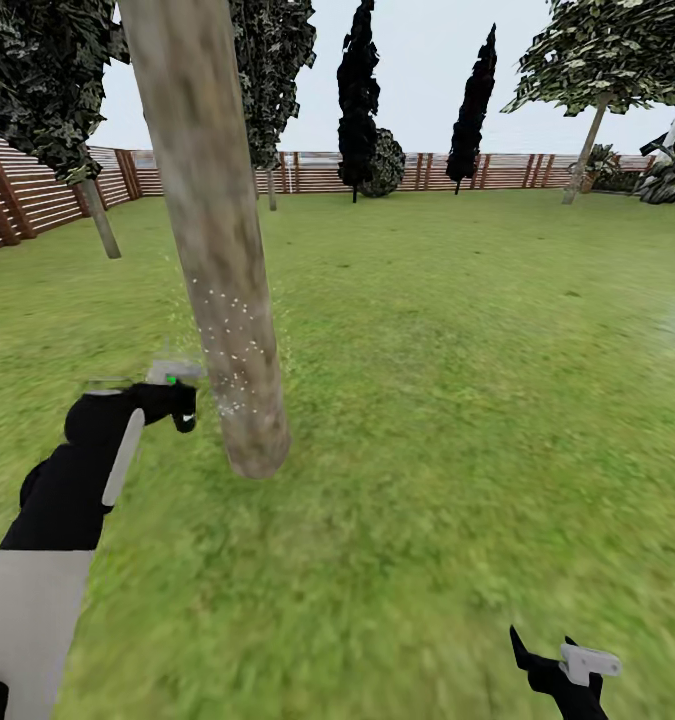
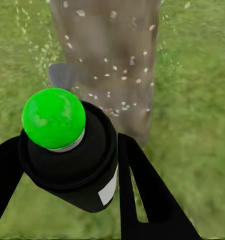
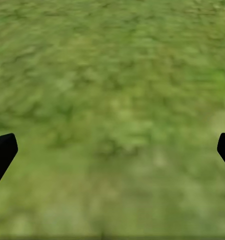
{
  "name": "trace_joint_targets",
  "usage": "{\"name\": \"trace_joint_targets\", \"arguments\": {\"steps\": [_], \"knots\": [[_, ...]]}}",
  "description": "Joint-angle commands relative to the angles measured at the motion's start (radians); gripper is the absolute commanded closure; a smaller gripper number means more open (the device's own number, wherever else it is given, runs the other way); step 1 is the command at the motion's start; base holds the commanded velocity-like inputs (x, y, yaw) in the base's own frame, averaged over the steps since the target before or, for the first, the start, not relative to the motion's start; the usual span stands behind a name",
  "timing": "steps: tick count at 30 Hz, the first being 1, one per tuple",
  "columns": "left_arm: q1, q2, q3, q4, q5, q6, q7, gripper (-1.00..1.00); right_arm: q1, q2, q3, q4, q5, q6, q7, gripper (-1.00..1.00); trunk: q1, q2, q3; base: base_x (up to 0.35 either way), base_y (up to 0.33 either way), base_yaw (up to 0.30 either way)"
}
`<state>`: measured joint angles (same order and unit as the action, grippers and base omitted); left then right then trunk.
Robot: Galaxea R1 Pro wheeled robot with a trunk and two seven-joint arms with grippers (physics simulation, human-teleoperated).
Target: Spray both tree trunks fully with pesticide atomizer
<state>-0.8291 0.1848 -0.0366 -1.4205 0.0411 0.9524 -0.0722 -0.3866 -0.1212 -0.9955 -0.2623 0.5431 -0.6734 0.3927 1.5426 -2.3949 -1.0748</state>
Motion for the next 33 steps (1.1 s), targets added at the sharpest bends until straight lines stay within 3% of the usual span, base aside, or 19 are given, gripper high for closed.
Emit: {"name": "trace_joint_targets", "arguments": {"steps": [1, 2, 3, 4, 6, 8, 9, 11, 13, 16, 18, 23, 33], "knots": [[0.038, 0.006, -0.001, 0.013, 0.01, -0.042, 0.001, 1.0, 0.0, 0.0, 0.0, 0.0, 0.0, 0.0, 0.0, -1.0, 0.0, 0.0, 0.0, 0.0, 0.0, 0.0], [0.059, 0.007, -0.002, 0.04, 0.011, -0.059, 0.001, 1.0, 0.0, 0.0, 0.0, 0.0, 0.0, 0.0, 0.0, -1.0, 0.0, 0.0, 0.0, 0.0, 0.0, 0.0], [0.074, 0.008, -0.002, 0.14, 0.009, -0.096, 0.004, 1.0, 0.0, 0.0, 0.0, 0.0, 0.0, 0.0, 0.0, -1.0, 0.0, 0.0, 0.0, 0.0, 0.0, 0.0], [0.077, 0.008, -0.002, 0.186, 0.009, -0.12, 0.006, 1.0, 0.0, 0.0, 0.0, 0.0, 0.0, 0.0, 0.0, -1.0, 0.0, 0.0, 0.0, 0.0, 0.0, 0.0], [0.082, 0.01, -0.002, 0.368, 0.009, -0.294, 0.01, 1.0, 0.0, 0.0, 0.0, 0.0, 0.0, 0.0, 0.0, -1.0, 0.0, 0.0, 0.0, 0.0, 0.0, 0.0], [0.112, 0.007, -0.002, 0.383, 0.015, -0.325, 0.01, 1.0, 0.0, 0.0, 0.0, 0.0, 0.0, 0.0, 0.0, -1.0, 0.0, 0.0, 0.0, 0.0, 0.0, 0.0], [0.155, 0.002, -0.002, 0.374, 0.019, -0.358, 0.01, 1.0, 0.0, 0.0, 0.0, 0.0, 0.0, 0.0, 0.0, -1.0, 0.0, 0.0, 0.0, 0.0, 0.0, 0.0], [0.232, -0.002, -0.001, 0.38, 0.033, -0.501, 0.012, 1.0, 0.0, 0.0, 0.0, 0.0, 0.0, 0.0, 0.0, -1.0, 0.0, 0.0, 0.0, 0.021, -0.021, 0.0], [0.265, -0.017, 0.0, 0.424, 0.049, -0.576, 0.031, 1.0, 0.0, 0.0, 0.0, 0.0, 0.0, 0.0, 0.0, -1.0, 0.0, 0.0, 0.0, 0.082, -0.184, 0.0], [0.273, -0.058, 0.003, 0.497, 0.063, -0.633, 0.168, 1.0, 0.0, 0.0, 0.0, 0.0, 0.0, 0.0, 0.0, -1.0, 0.0, 0.0, 0.0, 0.019, -0.254, 0.0], [0.274, -0.069, 0.001, 0.505, 0.066, -0.644, 0.193, 1.0, 0.0, 0.001, 0.0, 0.0, 0.0, 0.0, 0.0, -1.0, 0.0, 0.0, 0.0, 0.005, -0.267, 0.0], [0.275, -0.098, 0.0, 0.509, 0.067, -0.665, 0.208, 1.0, 0.0, 0.002, 0.0, 0.0, 0.0, 0.0, 0.0, -1.0, 0.0, 0.0, 0.0, 0.081, -0.269, 0.154], [0.275, -0.099, 0.003, 0.509, 0.063, -0.671, 0.21, 1.0, 0.0, 0.002, 0.0, 0.0, 0.0, 0.0, 0.0, -1.0, 0.0, 0.0, 0.0, 0.16, -0.248, 0.153]]}}
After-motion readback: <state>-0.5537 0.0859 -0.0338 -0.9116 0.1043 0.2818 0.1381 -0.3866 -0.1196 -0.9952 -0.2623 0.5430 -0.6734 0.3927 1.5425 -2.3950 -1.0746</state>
